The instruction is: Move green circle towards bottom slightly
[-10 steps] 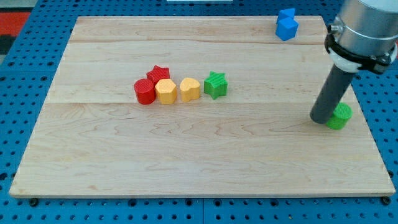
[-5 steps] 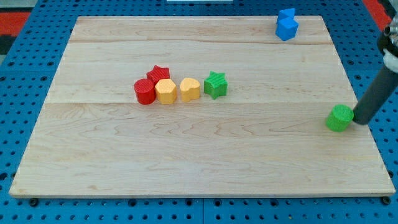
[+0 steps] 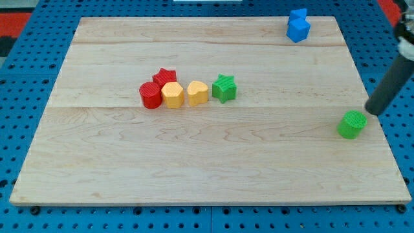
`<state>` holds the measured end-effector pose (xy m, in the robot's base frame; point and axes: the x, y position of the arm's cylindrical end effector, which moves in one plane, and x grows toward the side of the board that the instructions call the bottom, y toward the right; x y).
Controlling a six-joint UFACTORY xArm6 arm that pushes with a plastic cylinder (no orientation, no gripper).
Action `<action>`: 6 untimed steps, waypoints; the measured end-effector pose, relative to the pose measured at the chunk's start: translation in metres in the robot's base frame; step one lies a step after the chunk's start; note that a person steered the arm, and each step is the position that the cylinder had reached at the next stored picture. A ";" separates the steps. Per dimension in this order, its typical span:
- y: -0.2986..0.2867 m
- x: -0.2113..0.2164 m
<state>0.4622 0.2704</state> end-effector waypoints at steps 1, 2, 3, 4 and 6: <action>-0.025 0.032; -0.025 0.061; -0.020 0.050; -0.034 0.002; -0.154 -0.095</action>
